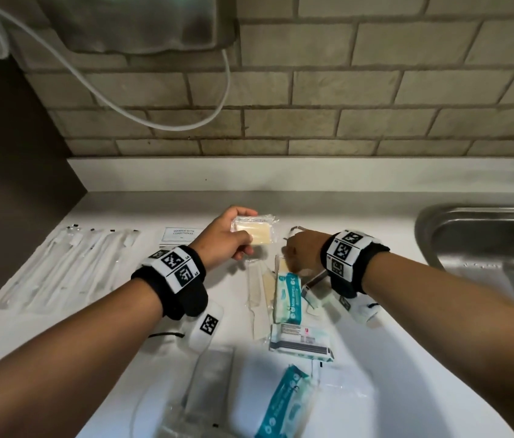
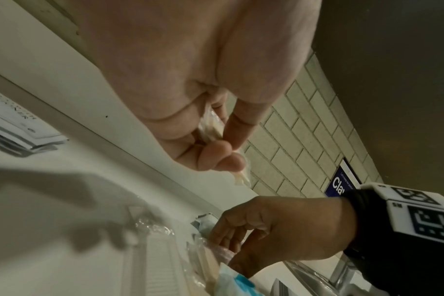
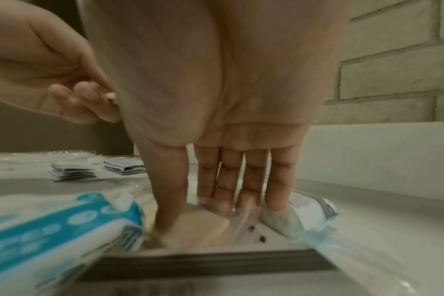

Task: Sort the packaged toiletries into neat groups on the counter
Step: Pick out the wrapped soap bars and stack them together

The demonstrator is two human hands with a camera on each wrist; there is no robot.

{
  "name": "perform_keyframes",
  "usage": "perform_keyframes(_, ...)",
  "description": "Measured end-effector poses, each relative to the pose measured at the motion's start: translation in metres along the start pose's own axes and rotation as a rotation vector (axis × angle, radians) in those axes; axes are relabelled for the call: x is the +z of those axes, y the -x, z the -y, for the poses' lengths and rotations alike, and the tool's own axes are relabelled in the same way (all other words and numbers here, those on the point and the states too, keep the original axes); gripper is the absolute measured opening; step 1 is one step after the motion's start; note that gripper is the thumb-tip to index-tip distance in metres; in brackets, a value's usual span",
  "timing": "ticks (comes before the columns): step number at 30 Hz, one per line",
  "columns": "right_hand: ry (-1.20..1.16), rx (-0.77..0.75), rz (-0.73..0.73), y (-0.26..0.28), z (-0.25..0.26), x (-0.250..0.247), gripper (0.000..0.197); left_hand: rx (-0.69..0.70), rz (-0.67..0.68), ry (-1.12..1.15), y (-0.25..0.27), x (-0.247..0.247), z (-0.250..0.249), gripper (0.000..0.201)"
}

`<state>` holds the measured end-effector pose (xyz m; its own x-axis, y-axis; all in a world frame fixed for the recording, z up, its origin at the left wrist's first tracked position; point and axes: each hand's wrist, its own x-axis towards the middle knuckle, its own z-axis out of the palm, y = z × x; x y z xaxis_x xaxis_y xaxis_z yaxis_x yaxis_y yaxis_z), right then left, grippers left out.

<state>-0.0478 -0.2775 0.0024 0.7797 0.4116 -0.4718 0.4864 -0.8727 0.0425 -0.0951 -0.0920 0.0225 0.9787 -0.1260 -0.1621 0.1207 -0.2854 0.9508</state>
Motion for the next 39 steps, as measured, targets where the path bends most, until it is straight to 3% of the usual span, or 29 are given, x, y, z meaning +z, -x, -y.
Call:
perform_keyframes(7,-0.255,0.073,0.043,0.004,-0.01,-0.002,0.012,0.001,-0.003,0.003,0.0,-0.002,0.003,0.041)
perform_keyframes(8,-0.283,0.056,0.028,0.006,-0.01,-0.006,0.007,0.006,-0.01,0.004,0.0,-0.003,0.003,0.042)
perform_keyframes(15,-0.707,-0.14,-0.106,0.03,-0.006,-0.043,0.02,0.019,-0.117,-0.024,0.005,-0.014,0.007,0.042)
perform_keyframes(20,-0.841,-0.257,-0.115,0.042,0.009,-0.062,0.012,0.003,-0.078,-0.002,0.017,-0.018,0.006,0.038)
perform_keyframes(25,-0.842,-0.258,-0.164,0.045,0.027,-0.067,0.017,0.007,0.025,0.193,0.031,-0.021,0.0,0.03)
perform_keyframes(29,-0.854,-0.231,-0.185,0.046,0.039,-0.065,0.035,-0.001,0.056,0.205,0.037,-0.025,0.001,0.018)
perform_keyframes(33,-0.821,-0.228,-0.171,0.05,0.048,-0.067,0.037,0.017,0.082,0.173,0.042,-0.027,0.003,0.013)
perform_keyframes(39,-0.789,-0.152,-0.339,0.046,0.055,-0.066,0.037,0.053,0.082,0.178,0.043,-0.032,0.003,0.011)
